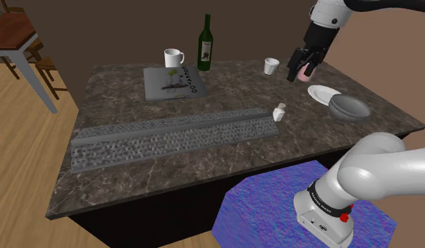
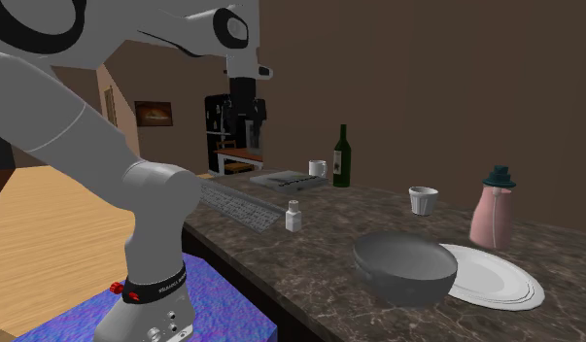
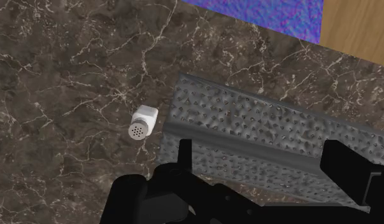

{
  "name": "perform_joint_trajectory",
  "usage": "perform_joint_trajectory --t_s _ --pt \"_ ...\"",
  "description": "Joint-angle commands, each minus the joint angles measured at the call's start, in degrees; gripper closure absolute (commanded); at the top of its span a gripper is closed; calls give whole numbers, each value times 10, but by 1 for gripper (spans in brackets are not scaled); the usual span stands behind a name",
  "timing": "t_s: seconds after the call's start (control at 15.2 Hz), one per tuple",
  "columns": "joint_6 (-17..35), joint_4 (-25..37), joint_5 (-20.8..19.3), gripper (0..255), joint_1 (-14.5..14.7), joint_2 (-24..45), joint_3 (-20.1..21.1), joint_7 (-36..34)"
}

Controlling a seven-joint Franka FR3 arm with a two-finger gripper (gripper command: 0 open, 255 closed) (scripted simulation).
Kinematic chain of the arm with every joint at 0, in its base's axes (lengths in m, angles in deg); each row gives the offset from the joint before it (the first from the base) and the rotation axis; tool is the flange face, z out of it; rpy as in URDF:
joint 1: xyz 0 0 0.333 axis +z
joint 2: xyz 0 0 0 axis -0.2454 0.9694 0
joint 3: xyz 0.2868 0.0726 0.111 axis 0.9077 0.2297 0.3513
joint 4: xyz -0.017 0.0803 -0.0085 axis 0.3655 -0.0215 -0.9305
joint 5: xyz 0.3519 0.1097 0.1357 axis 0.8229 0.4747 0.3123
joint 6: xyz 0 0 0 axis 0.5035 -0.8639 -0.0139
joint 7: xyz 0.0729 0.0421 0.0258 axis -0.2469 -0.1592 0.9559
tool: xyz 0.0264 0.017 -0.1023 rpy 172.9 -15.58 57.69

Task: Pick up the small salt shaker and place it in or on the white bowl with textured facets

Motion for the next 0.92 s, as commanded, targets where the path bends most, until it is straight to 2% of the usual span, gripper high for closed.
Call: perform_joint_trajectory --t_s 0.0,0.46,0.86 --pt "0 0 0 0 0 0 0 0" --pt "119 -80 -39 0 -22 37 -59 52" --pt "231 -119 -67 0 -40 105 -114 97"
